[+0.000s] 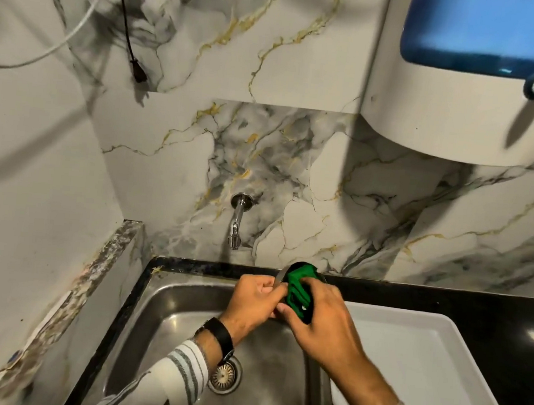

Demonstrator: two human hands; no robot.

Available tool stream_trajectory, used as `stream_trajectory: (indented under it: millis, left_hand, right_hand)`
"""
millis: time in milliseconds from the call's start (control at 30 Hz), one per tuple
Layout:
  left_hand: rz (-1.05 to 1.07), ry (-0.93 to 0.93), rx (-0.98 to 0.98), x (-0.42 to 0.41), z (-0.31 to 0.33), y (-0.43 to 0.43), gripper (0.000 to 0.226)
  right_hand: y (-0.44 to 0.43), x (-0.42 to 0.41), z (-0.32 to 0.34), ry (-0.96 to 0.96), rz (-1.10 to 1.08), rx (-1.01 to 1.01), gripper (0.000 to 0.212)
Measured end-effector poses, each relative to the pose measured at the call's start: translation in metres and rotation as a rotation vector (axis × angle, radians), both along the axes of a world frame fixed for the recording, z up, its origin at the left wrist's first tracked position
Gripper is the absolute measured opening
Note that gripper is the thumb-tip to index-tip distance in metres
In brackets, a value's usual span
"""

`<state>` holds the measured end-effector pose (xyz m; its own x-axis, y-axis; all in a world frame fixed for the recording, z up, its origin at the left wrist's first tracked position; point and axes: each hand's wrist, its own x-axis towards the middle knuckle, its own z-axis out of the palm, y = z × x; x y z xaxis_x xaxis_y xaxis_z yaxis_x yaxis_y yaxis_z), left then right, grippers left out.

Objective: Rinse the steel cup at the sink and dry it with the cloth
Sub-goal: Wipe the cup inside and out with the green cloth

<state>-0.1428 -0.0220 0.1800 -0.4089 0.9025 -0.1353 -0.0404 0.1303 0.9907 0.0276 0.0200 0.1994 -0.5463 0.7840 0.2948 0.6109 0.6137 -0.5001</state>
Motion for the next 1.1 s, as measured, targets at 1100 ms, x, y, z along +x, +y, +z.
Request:
stream_trajectory:
  millis: [1100]
  left_hand:
    - [0.227, 0.430, 0.004, 0.014, 0.028, -0.013, 0.049]
  right_hand:
    - [0.008, 0.000, 0.034, 0.075, -0.251, -0.294, 0.023]
